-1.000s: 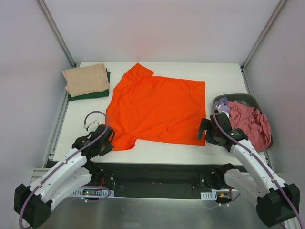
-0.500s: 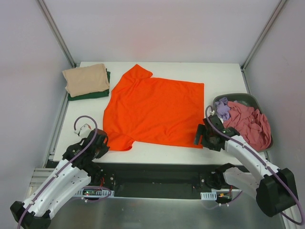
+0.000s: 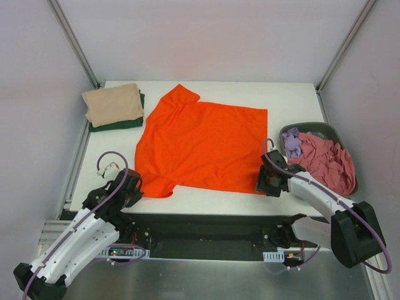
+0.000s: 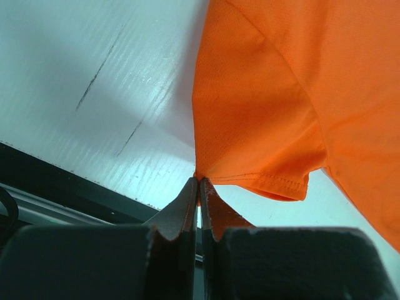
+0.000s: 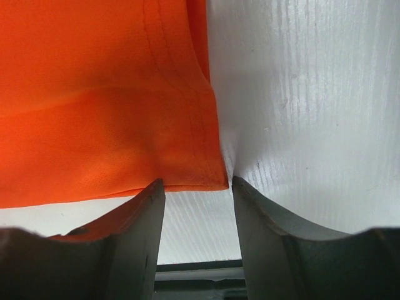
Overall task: Fold and stack the t-shirts
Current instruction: Grap the side of the flattened tshirt closest away from the robot with both arms
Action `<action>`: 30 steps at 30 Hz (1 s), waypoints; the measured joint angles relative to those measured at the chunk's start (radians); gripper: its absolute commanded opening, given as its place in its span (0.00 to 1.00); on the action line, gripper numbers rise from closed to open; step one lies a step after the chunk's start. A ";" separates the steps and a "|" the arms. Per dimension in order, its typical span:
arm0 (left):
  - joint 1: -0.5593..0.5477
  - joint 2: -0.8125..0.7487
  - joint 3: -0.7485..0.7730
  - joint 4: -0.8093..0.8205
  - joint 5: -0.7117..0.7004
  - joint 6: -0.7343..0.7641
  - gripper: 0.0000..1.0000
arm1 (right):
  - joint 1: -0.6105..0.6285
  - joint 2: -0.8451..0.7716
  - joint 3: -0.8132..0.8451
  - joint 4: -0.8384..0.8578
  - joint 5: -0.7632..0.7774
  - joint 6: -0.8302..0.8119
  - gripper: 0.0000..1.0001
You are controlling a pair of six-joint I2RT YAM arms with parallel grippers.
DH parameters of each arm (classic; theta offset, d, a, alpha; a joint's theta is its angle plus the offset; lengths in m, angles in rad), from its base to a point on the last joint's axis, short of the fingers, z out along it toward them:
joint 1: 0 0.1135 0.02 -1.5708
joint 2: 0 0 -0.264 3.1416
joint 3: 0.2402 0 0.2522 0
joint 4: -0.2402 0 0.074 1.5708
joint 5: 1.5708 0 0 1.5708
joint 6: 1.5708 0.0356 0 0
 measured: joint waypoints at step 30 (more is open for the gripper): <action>0.000 -0.389 -0.046 -0.082 0.008 -0.127 0.00 | 0.009 -0.080 0.011 -0.103 -0.161 -0.053 0.01</action>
